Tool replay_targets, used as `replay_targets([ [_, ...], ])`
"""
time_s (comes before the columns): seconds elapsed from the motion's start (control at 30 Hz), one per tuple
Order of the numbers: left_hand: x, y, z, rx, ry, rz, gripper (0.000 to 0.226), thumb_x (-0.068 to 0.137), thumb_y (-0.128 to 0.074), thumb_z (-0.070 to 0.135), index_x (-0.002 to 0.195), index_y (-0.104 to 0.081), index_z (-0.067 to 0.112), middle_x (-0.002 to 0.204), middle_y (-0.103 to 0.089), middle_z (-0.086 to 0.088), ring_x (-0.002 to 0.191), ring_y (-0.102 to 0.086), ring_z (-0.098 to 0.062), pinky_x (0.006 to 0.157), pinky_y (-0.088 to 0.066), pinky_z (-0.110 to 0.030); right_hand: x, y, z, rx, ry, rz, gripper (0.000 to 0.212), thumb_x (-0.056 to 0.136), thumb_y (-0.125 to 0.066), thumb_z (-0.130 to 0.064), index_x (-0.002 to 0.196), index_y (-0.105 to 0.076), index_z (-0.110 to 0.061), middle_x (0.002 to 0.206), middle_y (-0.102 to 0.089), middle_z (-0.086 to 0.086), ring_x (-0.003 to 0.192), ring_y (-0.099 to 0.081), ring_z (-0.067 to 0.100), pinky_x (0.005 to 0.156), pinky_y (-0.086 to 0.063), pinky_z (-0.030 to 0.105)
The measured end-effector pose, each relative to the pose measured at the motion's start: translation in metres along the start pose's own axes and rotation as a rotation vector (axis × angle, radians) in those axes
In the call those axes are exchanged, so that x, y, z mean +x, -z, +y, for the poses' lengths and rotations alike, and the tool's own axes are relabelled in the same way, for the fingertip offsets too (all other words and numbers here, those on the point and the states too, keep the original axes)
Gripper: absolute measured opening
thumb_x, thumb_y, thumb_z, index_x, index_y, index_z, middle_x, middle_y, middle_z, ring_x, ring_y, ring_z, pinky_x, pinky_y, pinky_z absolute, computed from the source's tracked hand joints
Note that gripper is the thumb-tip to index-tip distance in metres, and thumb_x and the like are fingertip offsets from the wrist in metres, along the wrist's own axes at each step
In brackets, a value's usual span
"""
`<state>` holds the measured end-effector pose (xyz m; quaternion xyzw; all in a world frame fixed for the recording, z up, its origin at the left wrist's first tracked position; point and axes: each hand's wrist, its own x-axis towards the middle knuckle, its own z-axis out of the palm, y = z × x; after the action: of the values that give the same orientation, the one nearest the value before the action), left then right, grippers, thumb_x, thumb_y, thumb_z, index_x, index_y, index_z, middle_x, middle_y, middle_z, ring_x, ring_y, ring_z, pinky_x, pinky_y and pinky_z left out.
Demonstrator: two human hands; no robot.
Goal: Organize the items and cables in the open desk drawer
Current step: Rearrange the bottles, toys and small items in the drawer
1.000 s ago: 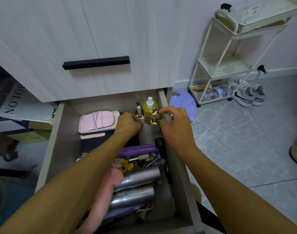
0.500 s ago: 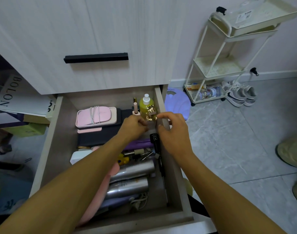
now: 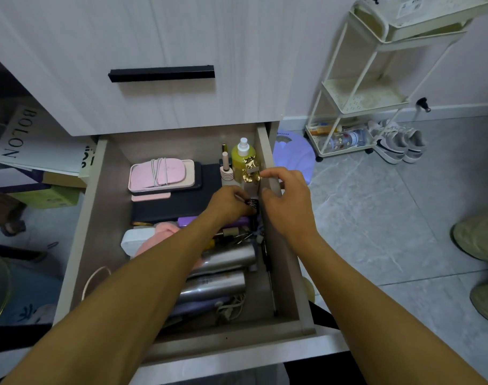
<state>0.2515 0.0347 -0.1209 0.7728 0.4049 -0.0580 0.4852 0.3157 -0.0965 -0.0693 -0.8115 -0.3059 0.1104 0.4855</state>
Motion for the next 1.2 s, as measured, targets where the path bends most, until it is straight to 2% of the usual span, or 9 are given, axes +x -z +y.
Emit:
replay_targets([
  [0.17, -0.020, 0.011, -0.010, -0.255, 0.041, 0.089, 0.022, 0.079, -0.075, 0.003, 0.085, -0.058, 0.016, 0.088, -0.065, -0.009, 0.079, -0.065, -0.023, 0.080, -0.058, -0.043, -0.008, -0.002, 0.004, -0.153, 0.077, -0.034, 0.034, 0.086, -0.059, -0.002, 0.115, -0.063, -0.018, 0.118, -0.052, 0.003, 0.094, -0.046, 0.002, 0.074, -0.033, -0.004],
  [0.3, -0.041, 0.021, -0.012, -0.408, 0.047, 0.038, 0.025, 0.083, -0.070, -0.003, 0.102, -0.060, 0.011, 0.095, -0.064, -0.013, 0.078, -0.066, -0.021, 0.062, -0.059, -0.026, -0.012, 0.001, 0.003, -0.302, 0.196, -0.009, 0.029, 0.084, -0.058, -0.001, 0.111, -0.064, -0.011, 0.122, -0.049, 0.005, 0.102, -0.053, 0.014, 0.077, -0.043, 0.013],
  [0.43, -0.059, 0.026, -0.012, -0.512, 0.038, 0.036, 0.020, 0.084, -0.067, -0.005, 0.104, -0.068, 0.002, 0.099, -0.069, -0.018, 0.071, -0.069, -0.018, 0.060, -0.058, -0.021, -0.020, 0.009, -0.009, -0.412, 0.311, -0.018, 0.026, 0.081, -0.058, 0.000, 0.105, -0.065, -0.006, 0.115, -0.056, 0.007, 0.106, -0.051, 0.022, 0.081, -0.047, 0.026],
  [0.6, -0.081, 0.034, -0.016, -0.519, -0.011, 0.118, 0.023, 0.087, -0.065, -0.003, 0.108, -0.067, 0.004, 0.098, -0.066, -0.013, 0.072, -0.062, -0.014, 0.051, -0.050, -0.014, -0.037, 0.019, -0.024, -0.501, 0.373, -0.210, 0.023, 0.085, -0.055, 0.000, 0.105, -0.065, -0.005, 0.108, -0.061, 0.009, 0.101, -0.055, 0.026, 0.075, -0.051, 0.037],
  [0.87, -0.079, 0.053, -0.037, -0.484, 0.018, 0.241, 0.015, 0.088, -0.067, 0.010, 0.100, -0.070, 0.018, 0.098, -0.068, -0.006, 0.087, -0.064, -0.022, 0.083, -0.058, -0.040, -0.039, -0.005, -0.046, -0.831, 0.301, -0.614, 0.023, 0.089, -0.052, -0.009, 0.112, -0.056, -0.014, 0.108, -0.057, 0.006, 0.098, -0.055, 0.026, 0.070, -0.042, 0.031],
  [0.97, -0.073, 0.068, -0.048, -0.484, 0.116, 0.261, 0.009, 0.088, -0.069, 0.013, 0.089, -0.070, 0.022, 0.096, -0.070, -0.011, 0.084, -0.066, -0.026, 0.074, -0.059, -0.041, -0.028, -0.024, -0.043, -0.940, 0.224, -0.783, 0.024, 0.090, -0.053, -0.010, 0.114, -0.056, -0.013, 0.111, -0.057, 0.009, 0.097, -0.058, 0.030, 0.071, -0.042, 0.032],
  [1.03, -0.070, 0.076, -0.055, -0.457, 0.153, 0.214, 0.007, 0.088, -0.070, 0.016, 0.095, -0.070, 0.019, 0.099, -0.070, -0.011, 0.085, -0.066, -0.026, 0.068, -0.059, -0.039, -0.021, -0.036, -0.038, -0.974, 0.182, -0.827, 0.024, 0.090, -0.053, -0.011, 0.114, -0.058, -0.014, 0.113, -0.057, 0.012, 0.097, -0.060, 0.032, 0.073, -0.046, 0.032],
  [1.1, -0.069, 0.079, -0.056, -0.448, 0.160, 0.162, 0.013, 0.087, -0.072, 0.017, 0.100, -0.071, 0.016, 0.099, -0.071, -0.010, 0.091, -0.068, -0.027, 0.074, -0.060, -0.043, -0.014, -0.047, -0.034, -0.963, 0.157, -0.833, 0.027, 0.091, -0.052, -0.012, 0.116, -0.060, -0.015, 0.113, -0.058, 0.014, 0.097, -0.060, 0.033, 0.074, -0.046, 0.032],
  [1.2, -0.070, 0.076, -0.057, -0.494, 0.187, 0.112, 0.006, 0.088, -0.071, 0.014, 0.090, -0.068, 0.019, 0.099, -0.071, -0.016, 0.087, -0.070, -0.034, 0.077, -0.059, -0.052, -0.011, -0.064, -0.032, -0.941, 0.165, -0.875, 0.033, 0.090, -0.053, -0.014, 0.122, -0.060, -0.021, 0.113, -0.057, 0.013, 0.098, -0.059, 0.035, 0.072, -0.044, 0.031],
])
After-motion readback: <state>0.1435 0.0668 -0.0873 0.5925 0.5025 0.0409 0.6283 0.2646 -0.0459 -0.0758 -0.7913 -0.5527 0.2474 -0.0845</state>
